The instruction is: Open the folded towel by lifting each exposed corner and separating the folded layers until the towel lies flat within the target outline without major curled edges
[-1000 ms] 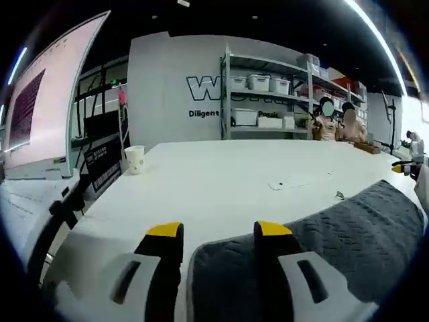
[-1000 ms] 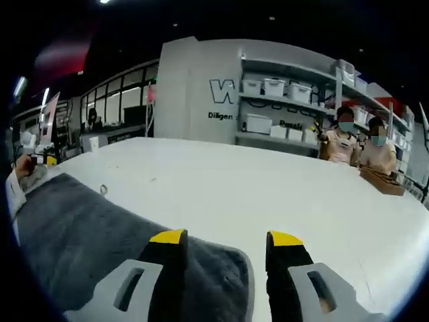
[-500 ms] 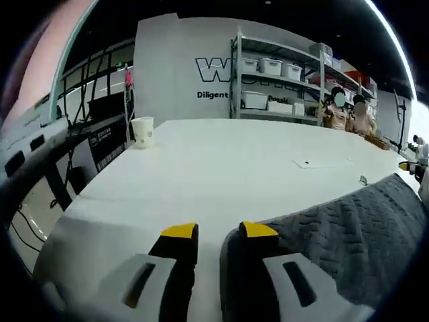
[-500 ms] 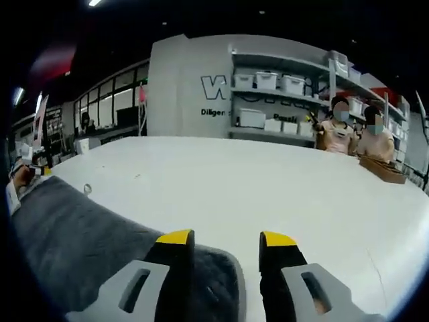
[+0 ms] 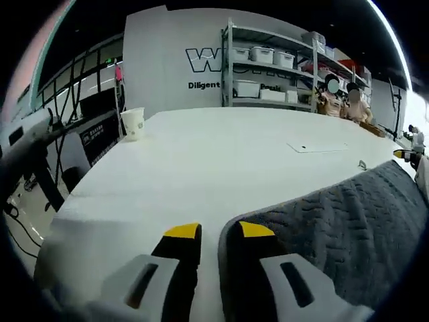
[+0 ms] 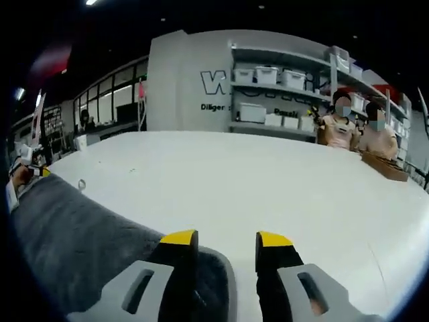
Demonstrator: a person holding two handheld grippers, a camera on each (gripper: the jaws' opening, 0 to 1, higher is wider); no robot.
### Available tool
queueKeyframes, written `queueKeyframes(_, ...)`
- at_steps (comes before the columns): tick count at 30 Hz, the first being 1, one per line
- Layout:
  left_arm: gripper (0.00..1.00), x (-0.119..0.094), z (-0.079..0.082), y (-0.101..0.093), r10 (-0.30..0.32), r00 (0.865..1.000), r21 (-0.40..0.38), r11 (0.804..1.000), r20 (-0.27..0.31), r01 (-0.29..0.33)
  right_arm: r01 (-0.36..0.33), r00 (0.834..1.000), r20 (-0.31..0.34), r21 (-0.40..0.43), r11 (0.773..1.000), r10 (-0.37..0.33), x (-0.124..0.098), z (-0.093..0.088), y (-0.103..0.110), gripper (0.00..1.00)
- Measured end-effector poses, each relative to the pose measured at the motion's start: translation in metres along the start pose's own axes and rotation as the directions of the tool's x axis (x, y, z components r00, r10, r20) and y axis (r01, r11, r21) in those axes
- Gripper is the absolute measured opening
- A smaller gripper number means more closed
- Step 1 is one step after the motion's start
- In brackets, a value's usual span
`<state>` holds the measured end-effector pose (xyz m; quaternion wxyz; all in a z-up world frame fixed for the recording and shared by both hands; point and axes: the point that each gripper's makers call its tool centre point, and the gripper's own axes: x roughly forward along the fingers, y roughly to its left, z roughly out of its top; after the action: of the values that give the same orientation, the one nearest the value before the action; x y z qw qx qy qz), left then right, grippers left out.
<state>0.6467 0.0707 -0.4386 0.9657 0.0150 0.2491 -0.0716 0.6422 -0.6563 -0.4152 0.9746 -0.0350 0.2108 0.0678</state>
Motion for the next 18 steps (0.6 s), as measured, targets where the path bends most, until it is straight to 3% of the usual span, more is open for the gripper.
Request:
queueKeyframes(3,0.17,-0.001,0.001,-0.002,-0.011,1.0,0.002,1.0,0.001,0.011,-0.014,1.0,-0.012,0.015,1.0,0.014,-0.003,-0.004,0.001,0.29)
queueKeyframes(7,0.16,0.0,0.001,-0.002,-0.011,1.0,0.013,1.0,0.0,0.011,0.024,0.999,-0.037,-0.019,1.0,-0.025,-0.002,-0.01,-0.008,0.23)
queueKeyframes(12,0.09,0.001,0.0,-0.01,-0.04,0.999,0.076,0.996,-0.005,0.04,-0.007,0.998,-0.069,0.008,1.0,0.007,0.003,-0.023,-0.005,0.22)
queueKeyframes(13,0.09,0.0,0.001,-0.009,-0.028,1.0,0.121,0.992,-0.004,0.028,-0.011,0.997,-0.074,0.006,1.0,0.011,0.003,-0.024,-0.004,0.2)
queueKeyframes(18,0.08,-0.001,0.001,-0.01,-0.029,1.0,0.143,0.989,-0.001,0.029,-0.045,0.995,-0.09,-0.01,0.999,0.043,0.005,-0.027,0.005,0.06)
